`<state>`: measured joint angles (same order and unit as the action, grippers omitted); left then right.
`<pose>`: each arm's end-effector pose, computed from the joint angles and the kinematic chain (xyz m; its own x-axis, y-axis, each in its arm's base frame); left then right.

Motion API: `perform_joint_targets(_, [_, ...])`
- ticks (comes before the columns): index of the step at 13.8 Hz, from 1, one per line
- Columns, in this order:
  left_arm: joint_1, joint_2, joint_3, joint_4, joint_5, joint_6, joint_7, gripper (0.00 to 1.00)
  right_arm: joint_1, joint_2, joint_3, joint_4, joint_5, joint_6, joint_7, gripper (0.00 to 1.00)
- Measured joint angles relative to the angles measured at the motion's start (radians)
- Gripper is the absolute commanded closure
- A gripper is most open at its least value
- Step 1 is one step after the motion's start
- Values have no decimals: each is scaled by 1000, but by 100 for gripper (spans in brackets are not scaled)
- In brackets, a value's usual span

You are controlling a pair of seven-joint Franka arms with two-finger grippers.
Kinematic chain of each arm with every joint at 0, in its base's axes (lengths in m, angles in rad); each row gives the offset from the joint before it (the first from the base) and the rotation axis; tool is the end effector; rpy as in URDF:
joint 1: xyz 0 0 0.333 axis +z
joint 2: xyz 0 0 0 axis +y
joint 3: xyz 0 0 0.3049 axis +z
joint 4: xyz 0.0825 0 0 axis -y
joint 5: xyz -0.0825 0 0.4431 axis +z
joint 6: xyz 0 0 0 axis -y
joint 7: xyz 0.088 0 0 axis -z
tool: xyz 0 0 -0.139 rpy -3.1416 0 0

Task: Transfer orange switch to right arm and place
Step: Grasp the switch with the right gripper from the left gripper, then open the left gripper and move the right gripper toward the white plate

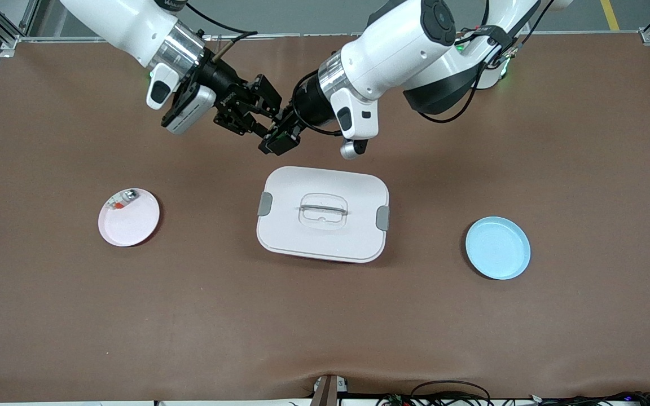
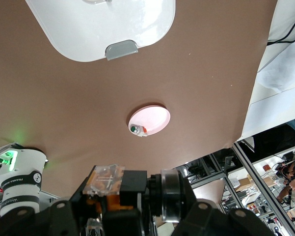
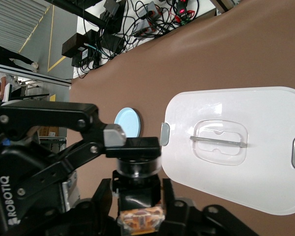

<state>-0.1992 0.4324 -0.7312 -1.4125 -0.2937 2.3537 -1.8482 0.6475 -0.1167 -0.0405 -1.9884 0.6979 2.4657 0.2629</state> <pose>0.5317 -0.5724 0.5326 0.3778 0.6612 -0.6481 0.9248 -0.2359 0.2984 0.5244 0.3776 0.5310 0.9641 -0.1633 0.2094 0.0296 -0.7178 -0.6957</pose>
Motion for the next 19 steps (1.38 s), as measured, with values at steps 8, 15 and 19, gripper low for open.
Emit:
perform_joint_targets(8, [1,0,3,-3,0,-1,0,74,2,8,3,1,-8,9,-8,100])
perform_joint_targets(15, [2,1,5,-7,0,-1,0,0,2,14,4,2,-8,11,-10,100])
perform_joint_targets(19, [0,-2,-1,3,0,1,0,0,2,40,4,1,-8,11,-8,100])
